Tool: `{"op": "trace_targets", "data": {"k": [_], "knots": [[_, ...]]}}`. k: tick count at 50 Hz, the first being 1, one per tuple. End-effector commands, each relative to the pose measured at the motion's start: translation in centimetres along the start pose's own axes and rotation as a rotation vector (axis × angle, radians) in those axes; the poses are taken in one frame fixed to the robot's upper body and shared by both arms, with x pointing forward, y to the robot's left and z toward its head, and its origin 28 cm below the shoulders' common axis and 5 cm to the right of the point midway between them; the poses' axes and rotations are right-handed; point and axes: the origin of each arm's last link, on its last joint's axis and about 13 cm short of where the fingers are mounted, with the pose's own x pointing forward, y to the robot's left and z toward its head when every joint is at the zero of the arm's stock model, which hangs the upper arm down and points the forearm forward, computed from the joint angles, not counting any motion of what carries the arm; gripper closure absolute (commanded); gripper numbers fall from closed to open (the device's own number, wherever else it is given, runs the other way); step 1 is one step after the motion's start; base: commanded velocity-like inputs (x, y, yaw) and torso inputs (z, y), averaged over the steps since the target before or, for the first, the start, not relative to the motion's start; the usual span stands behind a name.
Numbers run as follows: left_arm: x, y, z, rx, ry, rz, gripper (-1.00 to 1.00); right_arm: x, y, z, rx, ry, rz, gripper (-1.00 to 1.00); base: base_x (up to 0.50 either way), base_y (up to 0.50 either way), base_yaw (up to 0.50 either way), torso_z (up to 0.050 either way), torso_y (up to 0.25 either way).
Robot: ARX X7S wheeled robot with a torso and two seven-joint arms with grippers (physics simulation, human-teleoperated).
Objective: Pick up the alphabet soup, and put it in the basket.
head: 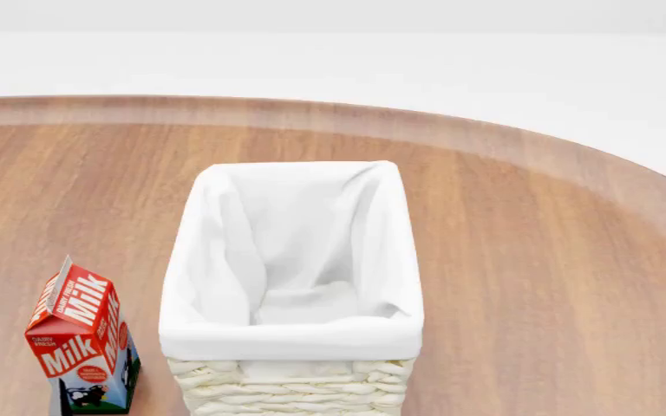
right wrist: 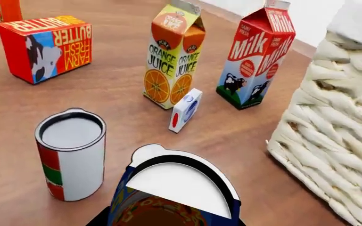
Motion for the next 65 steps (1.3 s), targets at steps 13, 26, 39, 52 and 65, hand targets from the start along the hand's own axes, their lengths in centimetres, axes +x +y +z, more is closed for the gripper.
{"op": "trace_targets", "data": {"k": [13,26,39,52,65], "knots": [[0.0,-0.1,0.0,0.003,0.003,-0.002,-1.00,-2.8,-0.6,4.4,0.110,-0.366,-0.159,1.00,0.00,0.00,0.00,0.000,0.000],[0.0,0.0,0.0,0.002,0.001,-0.001,-1.00,-4.1,-0.5,6.0,0.170,-0.559,-0.246,1.00,0.00,0.00,0.00,0.000,0.001],[-0.1,0.0,0.1,0.003,0.000,0.000,-1.00,-4.1,-1.8,6.4,0.261,-0.617,-0.363,1.00,0.00,0.00,0.00,0.000,0.000],[0.0,-0.2,0.0,0.005,0.007,0.001,-1.00,-4.4,-1.8,6.8,0.237,-0.734,-0.459,1.00,0.00,0.00,0.00,0.000,0.000],[0.3,-0.2,-0.2,0.006,0.011,0.001,-1.00,-4.2,-3.3,8.8,0.198,-0.731,-0.519,1.00,0.00,0.00,0.00,0.000,0.001]]}}
